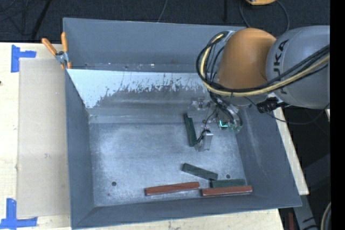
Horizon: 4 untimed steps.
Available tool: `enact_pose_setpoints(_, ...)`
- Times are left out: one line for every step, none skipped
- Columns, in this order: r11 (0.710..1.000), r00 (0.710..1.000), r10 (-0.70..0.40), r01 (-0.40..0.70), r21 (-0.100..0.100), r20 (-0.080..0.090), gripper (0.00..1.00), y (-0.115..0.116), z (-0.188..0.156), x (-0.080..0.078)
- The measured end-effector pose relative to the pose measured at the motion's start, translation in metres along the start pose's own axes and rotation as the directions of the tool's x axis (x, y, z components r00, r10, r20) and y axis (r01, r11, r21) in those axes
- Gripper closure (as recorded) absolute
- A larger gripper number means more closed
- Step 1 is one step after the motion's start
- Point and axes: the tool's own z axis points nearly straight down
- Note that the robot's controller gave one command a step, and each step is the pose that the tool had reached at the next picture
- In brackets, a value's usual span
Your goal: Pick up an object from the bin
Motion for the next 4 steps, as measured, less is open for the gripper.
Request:
enact_pose_setpoints(0.883,0.883,-0.470,0.470,0.002,0.006,0.00,-0.010,0.046,-0.019)
enact_pose_setpoints(0.487,0.487,-0.873,0.873,0.005,0.004,0.00,-0.031,0.078,-0.023)
enact_pose_setpoints(0.492,0.492,-0.870,0.870,0.005,0.006,1.00,-0.031,0.077,-0.023)
enact_pose_setpoints(0.436,0.436,-0.900,0.900,0.013,0.004,1.00,-0.143,0.023,-0.012)
